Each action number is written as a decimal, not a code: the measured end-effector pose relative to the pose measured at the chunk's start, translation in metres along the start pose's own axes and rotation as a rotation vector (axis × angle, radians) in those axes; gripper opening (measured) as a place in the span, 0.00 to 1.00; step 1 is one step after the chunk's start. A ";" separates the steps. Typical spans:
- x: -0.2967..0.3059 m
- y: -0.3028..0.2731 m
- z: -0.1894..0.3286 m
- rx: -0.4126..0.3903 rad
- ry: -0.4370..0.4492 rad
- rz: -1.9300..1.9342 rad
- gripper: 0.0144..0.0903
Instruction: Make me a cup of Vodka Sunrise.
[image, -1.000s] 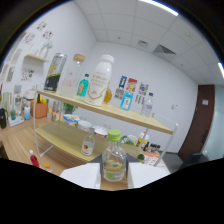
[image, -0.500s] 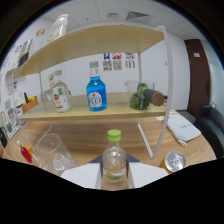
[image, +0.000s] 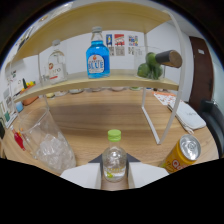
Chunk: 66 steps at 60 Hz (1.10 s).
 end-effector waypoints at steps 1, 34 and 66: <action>0.000 0.000 0.000 0.002 0.001 0.001 0.29; 0.010 -0.024 -0.051 0.006 0.080 -0.062 0.83; -0.085 -0.047 -0.163 -0.030 0.068 -0.033 0.94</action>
